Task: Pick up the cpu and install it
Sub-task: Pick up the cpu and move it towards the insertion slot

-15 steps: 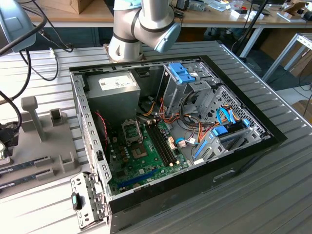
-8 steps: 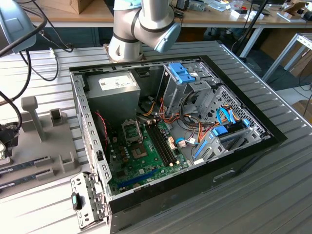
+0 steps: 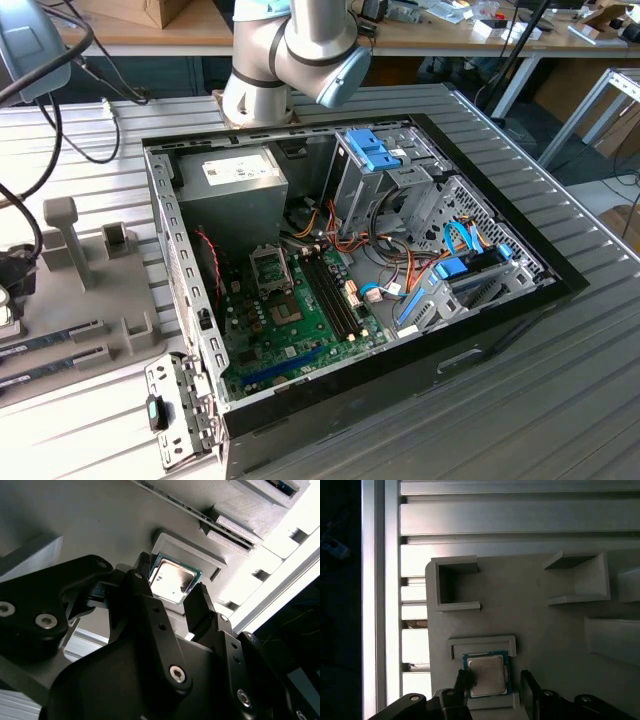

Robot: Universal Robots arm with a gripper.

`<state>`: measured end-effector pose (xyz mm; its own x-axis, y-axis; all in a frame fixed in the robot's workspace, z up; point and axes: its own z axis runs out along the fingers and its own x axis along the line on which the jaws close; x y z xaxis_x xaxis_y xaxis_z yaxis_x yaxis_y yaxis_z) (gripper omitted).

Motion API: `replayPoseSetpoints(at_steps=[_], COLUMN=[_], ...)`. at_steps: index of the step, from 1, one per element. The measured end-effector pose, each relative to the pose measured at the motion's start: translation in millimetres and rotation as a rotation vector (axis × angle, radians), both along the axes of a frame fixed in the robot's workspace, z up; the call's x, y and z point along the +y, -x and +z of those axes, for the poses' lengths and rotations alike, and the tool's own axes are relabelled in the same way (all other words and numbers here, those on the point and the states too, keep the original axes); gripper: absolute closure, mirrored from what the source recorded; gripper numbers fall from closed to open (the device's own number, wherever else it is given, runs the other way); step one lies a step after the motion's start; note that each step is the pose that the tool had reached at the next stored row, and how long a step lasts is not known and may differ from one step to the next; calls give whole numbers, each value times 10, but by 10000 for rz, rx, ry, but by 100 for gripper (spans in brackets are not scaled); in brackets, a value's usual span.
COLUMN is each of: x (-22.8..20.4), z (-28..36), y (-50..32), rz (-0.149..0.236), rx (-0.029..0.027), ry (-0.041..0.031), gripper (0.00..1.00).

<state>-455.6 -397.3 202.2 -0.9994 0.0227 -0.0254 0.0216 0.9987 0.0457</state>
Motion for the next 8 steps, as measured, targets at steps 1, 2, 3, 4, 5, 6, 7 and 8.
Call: replayPoseSetpoints(at_steps=[1,2,3,4,5,6,7,8], x=[7,21,37,39,40,40,39,39], z=[-8,-19,-39,-50,-57,-60,-62,-68], y=[1,1,0,5,19,31,35,38], rz=[98,144,150,157,162,166,172,185], rx=[3,1,0,3,1,2,2,1], ry=[0,0,-1,1,0,0,0,-1], gripper=[46,46,46,46,46,46,46,46])
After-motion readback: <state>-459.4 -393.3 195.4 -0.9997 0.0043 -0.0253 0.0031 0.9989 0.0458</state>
